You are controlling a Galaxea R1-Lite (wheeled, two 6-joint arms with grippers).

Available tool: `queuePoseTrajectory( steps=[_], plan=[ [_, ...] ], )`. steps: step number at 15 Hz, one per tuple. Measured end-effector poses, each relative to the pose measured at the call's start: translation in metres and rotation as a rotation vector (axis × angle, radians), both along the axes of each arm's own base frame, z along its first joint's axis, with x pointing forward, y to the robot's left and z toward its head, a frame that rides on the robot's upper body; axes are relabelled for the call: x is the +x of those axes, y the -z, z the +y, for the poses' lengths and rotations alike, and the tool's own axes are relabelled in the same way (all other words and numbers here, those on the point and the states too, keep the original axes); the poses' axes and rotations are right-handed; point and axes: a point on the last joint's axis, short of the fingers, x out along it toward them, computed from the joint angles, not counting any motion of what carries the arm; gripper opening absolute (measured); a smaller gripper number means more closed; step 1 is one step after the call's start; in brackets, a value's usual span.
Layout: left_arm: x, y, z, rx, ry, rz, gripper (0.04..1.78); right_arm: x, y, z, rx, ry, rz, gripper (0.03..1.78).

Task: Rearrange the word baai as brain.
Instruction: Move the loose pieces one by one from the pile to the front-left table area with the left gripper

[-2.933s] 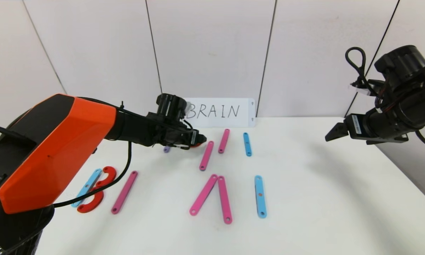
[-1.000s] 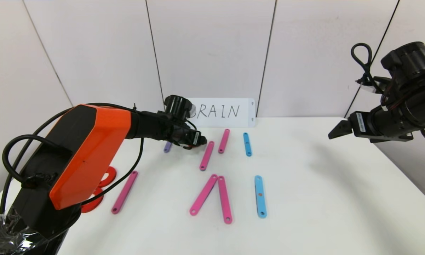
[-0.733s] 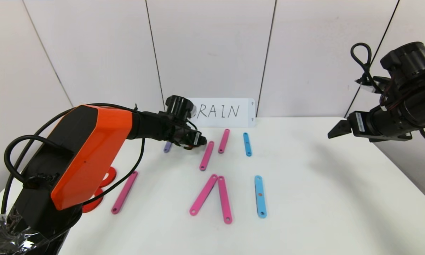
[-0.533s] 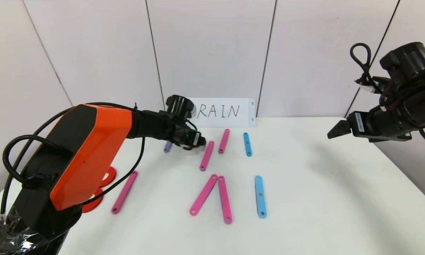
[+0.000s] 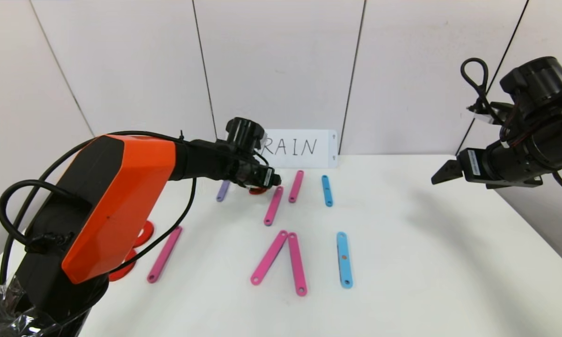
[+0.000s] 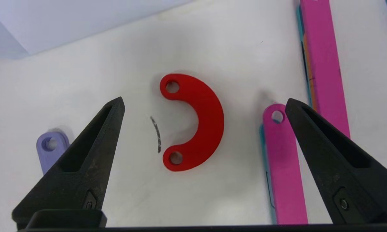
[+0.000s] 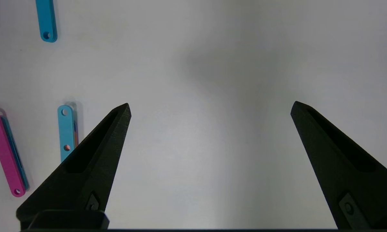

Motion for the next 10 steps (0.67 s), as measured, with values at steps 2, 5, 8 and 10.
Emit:
queuePoseTrajectory(
  steps=[2, 5, 8, 10],
  plan=[
    [0.000, 0.002, 0.000, 0.004, 0.001, 0.002, 1.73, 0.000, 0.000, 0.000, 0.000, -0.001, 0.000, 1.74],
    [0.000, 0.006, -0.001, 0.012, 0.003, 0.015, 1.73, 0.000, 0.000, 0.000, 0.000, -0.001, 0.000, 1.74],
    [0.000, 0.011, 0.000, 0.022, -0.001, 0.036, 1.73, 0.001, 0.001, 0.001, 0.000, -0.002, 0.002, 1.74],
    [0.001, 0.012, 0.001, 0.031, -0.010, 0.041, 1.73, 0.001, 0.001, 0.001, -0.001, -0.002, 0.005, 1.74]
  ],
)
